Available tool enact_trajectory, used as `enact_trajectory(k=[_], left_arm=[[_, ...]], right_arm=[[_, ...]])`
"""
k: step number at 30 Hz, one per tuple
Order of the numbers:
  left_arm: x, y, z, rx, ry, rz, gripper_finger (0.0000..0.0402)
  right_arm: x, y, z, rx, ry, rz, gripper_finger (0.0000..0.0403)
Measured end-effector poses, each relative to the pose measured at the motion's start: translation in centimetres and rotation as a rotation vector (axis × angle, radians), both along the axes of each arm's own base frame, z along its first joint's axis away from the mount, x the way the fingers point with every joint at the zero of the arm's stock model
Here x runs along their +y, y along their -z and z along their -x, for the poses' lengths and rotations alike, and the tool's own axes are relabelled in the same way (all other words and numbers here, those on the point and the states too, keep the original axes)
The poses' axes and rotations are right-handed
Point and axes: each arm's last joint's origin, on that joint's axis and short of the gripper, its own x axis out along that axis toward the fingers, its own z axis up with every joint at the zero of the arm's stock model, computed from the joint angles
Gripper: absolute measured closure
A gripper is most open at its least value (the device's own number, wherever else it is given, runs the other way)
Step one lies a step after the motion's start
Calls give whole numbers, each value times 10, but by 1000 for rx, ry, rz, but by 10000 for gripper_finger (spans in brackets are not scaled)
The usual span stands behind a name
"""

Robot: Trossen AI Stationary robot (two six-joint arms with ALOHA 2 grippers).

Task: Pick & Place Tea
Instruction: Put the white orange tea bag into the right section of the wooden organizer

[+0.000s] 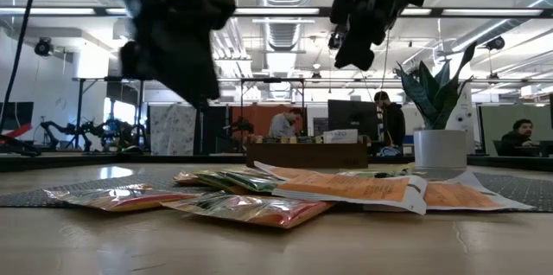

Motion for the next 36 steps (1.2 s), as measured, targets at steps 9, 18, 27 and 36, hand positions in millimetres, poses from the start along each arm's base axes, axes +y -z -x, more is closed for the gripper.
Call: enact_trajectory(k=[9, 18, 27, 36], left_arm=[[-14, 15, 17, 84, -27, 18, 282], [-12, 20, 20, 99, -58, 28, 282], [-12, 19, 20, 94, -53, 28, 282], [-12, 19, 20, 94, -53, 28, 282]], right_arm=[[48, 3, -24, -20, -80, -3, 329], [62, 7, -27, 16, -42, 2, 329], [63, 15, -24, 44, -20, -22, 333], [62, 14, -27, 10, -4, -18, 335]])
